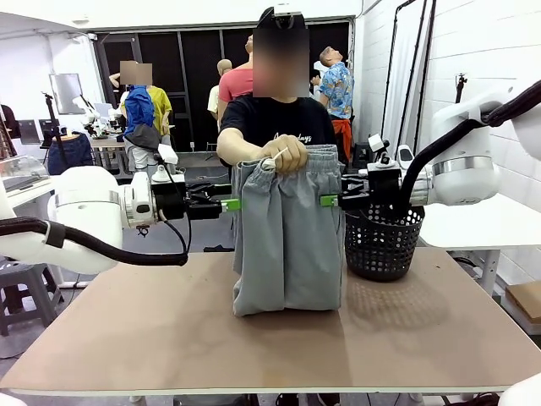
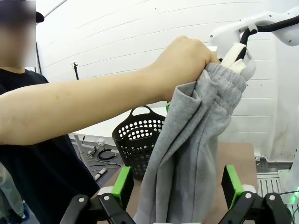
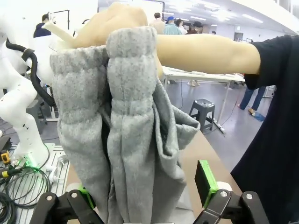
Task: Fold the training pants.
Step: Release the ends of the Training pants and then grab the overlapped ends.
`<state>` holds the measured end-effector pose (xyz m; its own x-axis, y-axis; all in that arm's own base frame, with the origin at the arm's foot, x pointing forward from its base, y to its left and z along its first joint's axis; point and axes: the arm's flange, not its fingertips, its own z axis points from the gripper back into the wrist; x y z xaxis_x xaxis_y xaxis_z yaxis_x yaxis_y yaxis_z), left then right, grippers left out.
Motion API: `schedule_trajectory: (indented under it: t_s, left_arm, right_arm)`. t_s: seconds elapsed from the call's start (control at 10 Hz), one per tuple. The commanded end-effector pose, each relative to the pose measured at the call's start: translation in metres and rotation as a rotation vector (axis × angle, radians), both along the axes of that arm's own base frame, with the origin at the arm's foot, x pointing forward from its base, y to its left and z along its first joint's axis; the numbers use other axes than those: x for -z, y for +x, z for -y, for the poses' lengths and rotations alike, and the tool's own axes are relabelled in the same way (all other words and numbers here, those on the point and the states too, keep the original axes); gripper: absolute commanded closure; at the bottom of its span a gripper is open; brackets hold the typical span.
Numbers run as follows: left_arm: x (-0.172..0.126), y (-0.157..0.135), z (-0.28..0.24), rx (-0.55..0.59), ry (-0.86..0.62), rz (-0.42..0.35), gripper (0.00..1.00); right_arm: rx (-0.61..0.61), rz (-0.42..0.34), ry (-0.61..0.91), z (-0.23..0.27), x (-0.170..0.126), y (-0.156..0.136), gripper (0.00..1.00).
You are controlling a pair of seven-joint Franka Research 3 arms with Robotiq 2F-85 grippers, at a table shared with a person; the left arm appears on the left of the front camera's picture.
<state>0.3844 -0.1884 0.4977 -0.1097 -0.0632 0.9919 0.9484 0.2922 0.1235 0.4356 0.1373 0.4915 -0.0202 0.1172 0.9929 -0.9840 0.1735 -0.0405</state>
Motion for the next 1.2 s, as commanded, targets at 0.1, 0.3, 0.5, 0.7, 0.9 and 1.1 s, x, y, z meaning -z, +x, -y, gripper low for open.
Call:
schedule_trajectory:
  t_s: [0.1,0.3,0.5,0.7,0.9,1.1]
  left_arm:
    - [0.006,-0.003,0.004,0.019,-0.019,0.031,0.00]
    - [0.005,0.002,0.007,0.060,-0.015,0.028,0.00]
    - [0.003,0.007,0.014,0.084,0.006,0.025,0.00]
    - [0.003,0.014,0.023,0.112,0.021,0.019,0.00]
    - [0.004,0.017,0.030,0.130,0.029,0.013,0.00]
    - [0.005,0.018,0.033,0.148,0.039,0.000,0.00]
  right_arm:
    - [-0.077,-0.011,0.033,-0.009,0.002,0.000,0.00]
    - [-0.141,-0.033,0.026,-0.006,0.001,0.002,0.00]
    - [-0.209,-0.056,0.001,-0.006,0.002,0.000,0.00]
    - [-0.218,-0.056,-0.002,-0.004,0.002,-0.003,0.00]
    - [-0.222,-0.049,0.008,-0.011,0.004,-0.004,0.00]
    - [-0.231,-0.044,0.019,-0.019,0.006,-0.001,0.00]
